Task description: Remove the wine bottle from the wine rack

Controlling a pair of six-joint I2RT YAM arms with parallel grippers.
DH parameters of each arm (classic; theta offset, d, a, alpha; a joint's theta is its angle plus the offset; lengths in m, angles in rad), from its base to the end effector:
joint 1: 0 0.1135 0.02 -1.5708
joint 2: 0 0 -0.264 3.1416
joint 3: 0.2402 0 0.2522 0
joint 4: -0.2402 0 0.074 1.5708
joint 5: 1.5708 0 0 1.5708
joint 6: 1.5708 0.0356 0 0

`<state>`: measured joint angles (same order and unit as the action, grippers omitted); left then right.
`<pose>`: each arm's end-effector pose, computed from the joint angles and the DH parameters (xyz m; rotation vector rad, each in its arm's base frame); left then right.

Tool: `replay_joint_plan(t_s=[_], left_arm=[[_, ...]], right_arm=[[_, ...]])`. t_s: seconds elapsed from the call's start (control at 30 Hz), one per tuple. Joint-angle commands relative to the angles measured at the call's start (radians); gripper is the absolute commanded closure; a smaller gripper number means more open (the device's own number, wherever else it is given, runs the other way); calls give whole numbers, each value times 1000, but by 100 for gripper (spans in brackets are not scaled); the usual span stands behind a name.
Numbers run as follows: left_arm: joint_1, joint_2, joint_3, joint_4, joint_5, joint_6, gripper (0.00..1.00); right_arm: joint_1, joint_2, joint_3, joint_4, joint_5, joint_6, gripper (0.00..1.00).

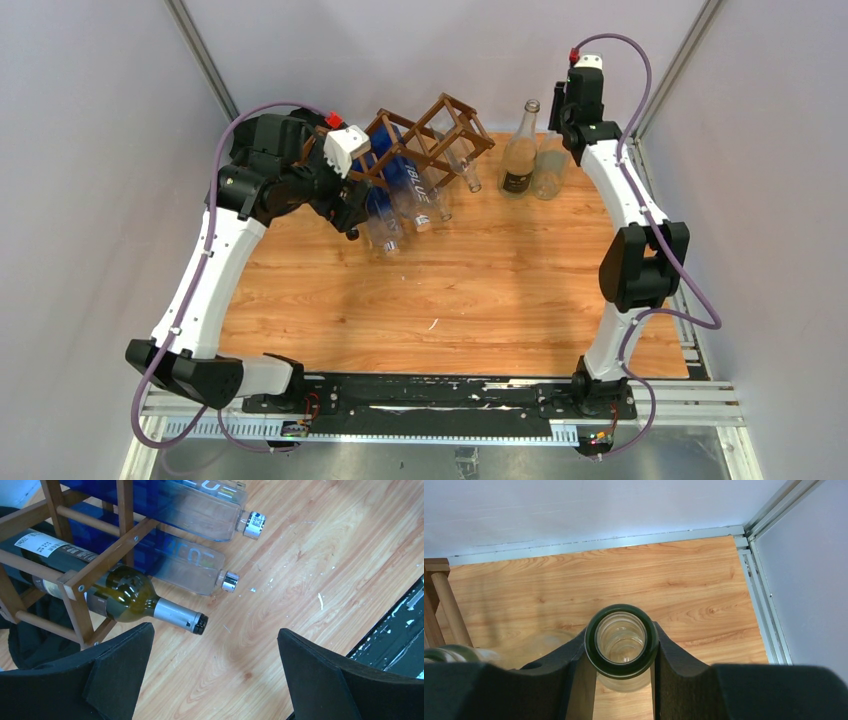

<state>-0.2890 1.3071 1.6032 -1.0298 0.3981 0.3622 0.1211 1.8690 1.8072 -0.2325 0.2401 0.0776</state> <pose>0.2331 -0.0837 0.4257 0.9154 2.0771 -0.4189 0.4474 0.0459 0.3791 0.1253 1.8531 -0.0859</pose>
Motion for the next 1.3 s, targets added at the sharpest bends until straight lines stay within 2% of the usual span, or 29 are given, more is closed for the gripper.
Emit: replay_joint_plan(t_s=[0.0,0.13,0.27,0.43,0.6,0.83,0.9,1.03,1.27], left_arm=[[10,-9,11,-3,15,-12,0],[13,-20,11,-3,26,-10,0],[47,-5,24,-3,42,-39,0],[140,13,63,-3,88,-64,0],[247,20,78,-3,124,-58,0],[397,46,29,-3,172,-27,0],[450,60,19,-3,205,-30,0],[523,67,-10,-3,238,-28,0],[553,19,-119,-3,252,6,0]], right_arm=[[-11,-24,40,131,-4,25,71],[-2,-39,48,102,-15,27,37],[0,-86,43,72,-2,51,15],[19,-172,46,21,23,98,12],[98,-242,107,-112,66,140,11],[436,-321,58,-150,91,103,10],[548,-292,63,-170,72,122,10],[689,-205,110,-199,18,161,10],[846,35,270,-232,-33,216,10]])
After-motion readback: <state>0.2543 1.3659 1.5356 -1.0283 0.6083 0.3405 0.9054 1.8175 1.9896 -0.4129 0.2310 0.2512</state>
